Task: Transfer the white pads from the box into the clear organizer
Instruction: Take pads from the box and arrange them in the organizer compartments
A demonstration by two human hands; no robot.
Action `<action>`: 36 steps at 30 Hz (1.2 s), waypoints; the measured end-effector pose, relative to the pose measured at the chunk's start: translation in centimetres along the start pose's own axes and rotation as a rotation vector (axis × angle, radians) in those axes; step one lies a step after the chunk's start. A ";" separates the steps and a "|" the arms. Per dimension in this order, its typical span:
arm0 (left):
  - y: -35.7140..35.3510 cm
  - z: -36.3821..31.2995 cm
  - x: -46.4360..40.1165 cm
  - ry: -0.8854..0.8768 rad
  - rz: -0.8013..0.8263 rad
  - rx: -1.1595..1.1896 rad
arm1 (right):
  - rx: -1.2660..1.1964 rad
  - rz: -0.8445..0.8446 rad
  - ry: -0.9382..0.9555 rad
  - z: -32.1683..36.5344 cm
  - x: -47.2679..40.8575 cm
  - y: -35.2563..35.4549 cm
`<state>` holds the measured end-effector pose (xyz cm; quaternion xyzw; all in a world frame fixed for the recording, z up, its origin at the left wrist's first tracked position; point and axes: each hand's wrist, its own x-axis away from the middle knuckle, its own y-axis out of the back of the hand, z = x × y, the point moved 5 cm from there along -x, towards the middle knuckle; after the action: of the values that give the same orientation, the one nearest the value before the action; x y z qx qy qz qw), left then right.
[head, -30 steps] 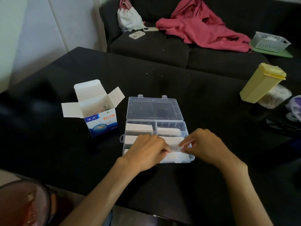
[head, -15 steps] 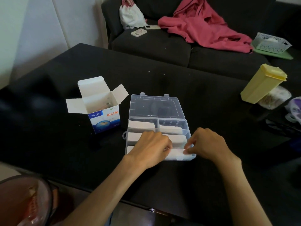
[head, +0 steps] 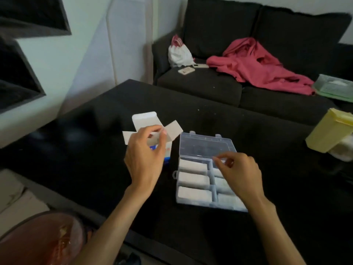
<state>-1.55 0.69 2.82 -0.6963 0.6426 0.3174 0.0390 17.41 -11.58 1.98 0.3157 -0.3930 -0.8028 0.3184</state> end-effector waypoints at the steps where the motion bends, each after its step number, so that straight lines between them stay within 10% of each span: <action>1: 0.4 1.1 -0.2 0.058 -0.032 0.016 | -0.018 -0.013 0.032 0.9 0.2 -0.6; 5: 2.6 5.1 -1.0 0.361 -0.186 0.232 | 0.006 0.001 0.314 6.5 0.3 -3.5; 18: 1.9 7.5 -0.2 0.640 0.401 0.328 | 0.102 0.243 0.441 11.8 -0.4 -7.5; 26: 4.8 6.2 0.0 0.292 0.503 -0.092 | -0.114 0.509 0.337 9.8 3.2 -5.8; 36: 5.0 5.6 0.1 0.038 0.484 -0.295 | 0.030 0.242 0.286 11.3 3.2 -6.3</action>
<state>-8.34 2.34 0.03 -0.5264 0.7377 0.3947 -0.1518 5.29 -6.07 1.49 0.3818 -0.3906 -0.6997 0.4606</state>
